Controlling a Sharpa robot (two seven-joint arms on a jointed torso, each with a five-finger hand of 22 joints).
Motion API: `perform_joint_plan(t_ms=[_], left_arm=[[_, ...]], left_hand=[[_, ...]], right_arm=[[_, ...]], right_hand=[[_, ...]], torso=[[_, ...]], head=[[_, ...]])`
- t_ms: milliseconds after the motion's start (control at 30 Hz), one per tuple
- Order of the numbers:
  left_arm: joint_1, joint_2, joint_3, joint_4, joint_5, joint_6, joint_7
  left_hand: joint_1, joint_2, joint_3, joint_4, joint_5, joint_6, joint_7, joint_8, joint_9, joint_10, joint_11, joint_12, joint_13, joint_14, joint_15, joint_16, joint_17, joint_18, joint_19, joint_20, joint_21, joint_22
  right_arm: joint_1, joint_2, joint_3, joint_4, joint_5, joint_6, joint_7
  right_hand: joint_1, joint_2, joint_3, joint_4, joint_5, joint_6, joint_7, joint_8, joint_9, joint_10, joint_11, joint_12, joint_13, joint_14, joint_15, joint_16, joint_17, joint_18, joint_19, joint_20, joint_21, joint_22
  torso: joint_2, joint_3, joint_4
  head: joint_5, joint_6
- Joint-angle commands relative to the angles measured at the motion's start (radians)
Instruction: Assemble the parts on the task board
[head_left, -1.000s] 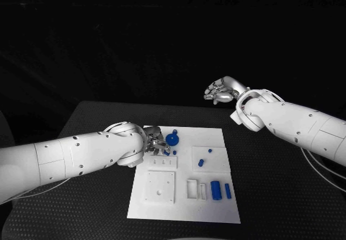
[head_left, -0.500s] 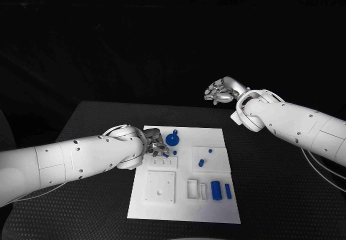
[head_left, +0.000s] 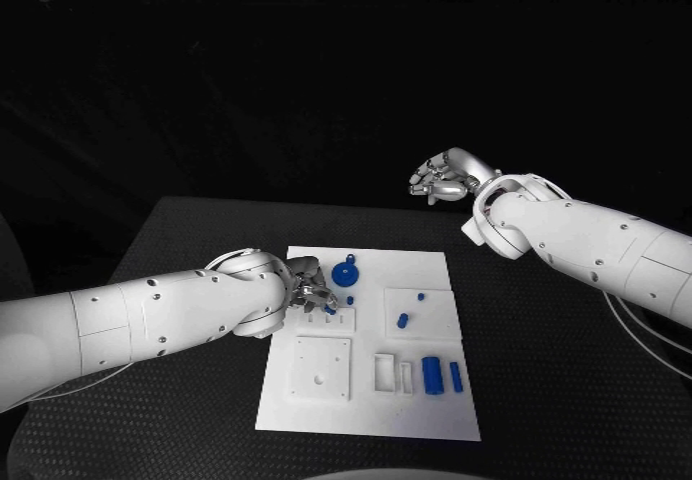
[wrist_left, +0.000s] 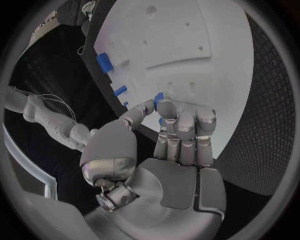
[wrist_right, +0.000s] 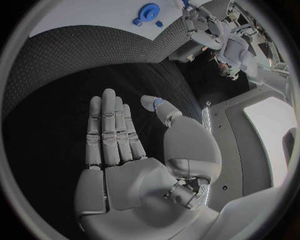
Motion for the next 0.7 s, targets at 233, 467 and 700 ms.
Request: perform_joint_plan(t_ms=[233,467,700], left_arm=[[-0.004,-0.003,0.000,0.001,0.009,0.031,-0.002],[-0.011,-0.004,0.000,0.000,-0.009,0.043,-0.003],[-0.013,-0.010,0.000,0.000,-0.031,0.056,-0.007]], left_hand=[[0.008,0.005,0.001,0.003,0.008,0.090,-0.074,0.001,0.099,0.023,-0.051,0.005,-0.001,0.077,-0.097,0.006,-0.003,0.071,0.011,-0.111,0.004,0.017],[0.008,0.006,0.001,0.002,0.008,0.093,-0.075,0.002,0.097,0.024,-0.051,0.007,-0.001,0.077,-0.096,0.009,-0.003,0.071,0.009,-0.110,0.005,0.017],[0.006,0.011,0.000,0.001,0.007,0.095,-0.075,0.002,0.095,0.025,-0.051,0.010,-0.001,0.077,-0.096,0.013,-0.004,0.070,0.007,-0.109,0.006,0.017]], right_arm=[[-0.001,-0.001,0.000,0.002,-0.011,0.010,-0.001],[-0.001,0.001,0.000,0.001,-0.010,0.002,0.002],[-0.001,0.001,0.000,-0.003,-0.010,0.003,0.001]], right_hand=[[0.010,-0.001,0.008,0.001,0.005,-0.002,0.004,0.005,-0.002,0.007,0.002,-0.007,-0.002,-0.003,0.007,-0.008,0.002,0.008,-0.009,0.003,-0.007,0.002],[0.007,0.000,0.008,0.004,0.002,-0.003,0.004,0.006,-0.003,0.007,0.002,-0.009,-0.002,-0.004,0.008,-0.009,0.003,0.008,-0.010,0.004,-0.008,0.003],[0.001,0.000,0.009,0.014,-0.032,-0.005,0.004,0.008,-0.007,0.005,0.005,-0.019,-0.005,-0.009,0.009,-0.016,0.006,0.008,-0.016,0.005,-0.012,0.007]], torso=[[-0.001,-0.0002,0.0007],[0.000,-0.0003,-0.0003],[0.000,-0.0001,-0.0010]], head=[[0.002,-0.006],[0.002,-0.002],[0.001,-0.003]])
